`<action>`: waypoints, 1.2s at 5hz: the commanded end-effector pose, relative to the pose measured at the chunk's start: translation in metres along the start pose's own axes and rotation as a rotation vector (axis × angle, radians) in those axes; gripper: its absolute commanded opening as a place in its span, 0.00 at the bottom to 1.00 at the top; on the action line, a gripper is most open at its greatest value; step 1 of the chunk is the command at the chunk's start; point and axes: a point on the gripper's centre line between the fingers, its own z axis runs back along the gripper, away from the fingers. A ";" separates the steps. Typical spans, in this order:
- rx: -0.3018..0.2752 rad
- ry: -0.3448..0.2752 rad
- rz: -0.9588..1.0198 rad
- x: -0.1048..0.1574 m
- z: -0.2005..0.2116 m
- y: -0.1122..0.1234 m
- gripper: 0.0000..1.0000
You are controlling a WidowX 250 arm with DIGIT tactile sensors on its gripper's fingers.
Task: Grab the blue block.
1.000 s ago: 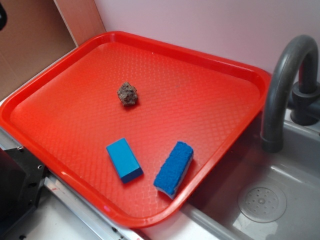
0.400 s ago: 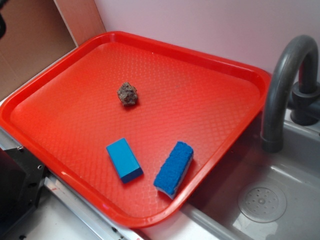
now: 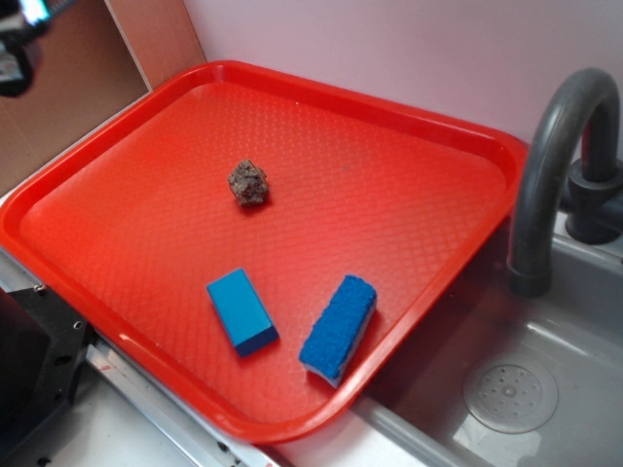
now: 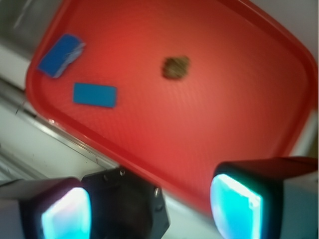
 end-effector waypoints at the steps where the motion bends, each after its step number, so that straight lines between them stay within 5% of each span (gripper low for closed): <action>1: 0.117 -0.069 -0.505 0.041 -0.022 -0.032 1.00; 2: 0.128 -0.089 -0.755 0.036 -0.032 -0.045 1.00; 4: 0.126 -0.005 -1.261 0.025 -0.077 -0.047 1.00; 6: 0.147 0.120 -1.165 0.050 -0.114 -0.050 1.00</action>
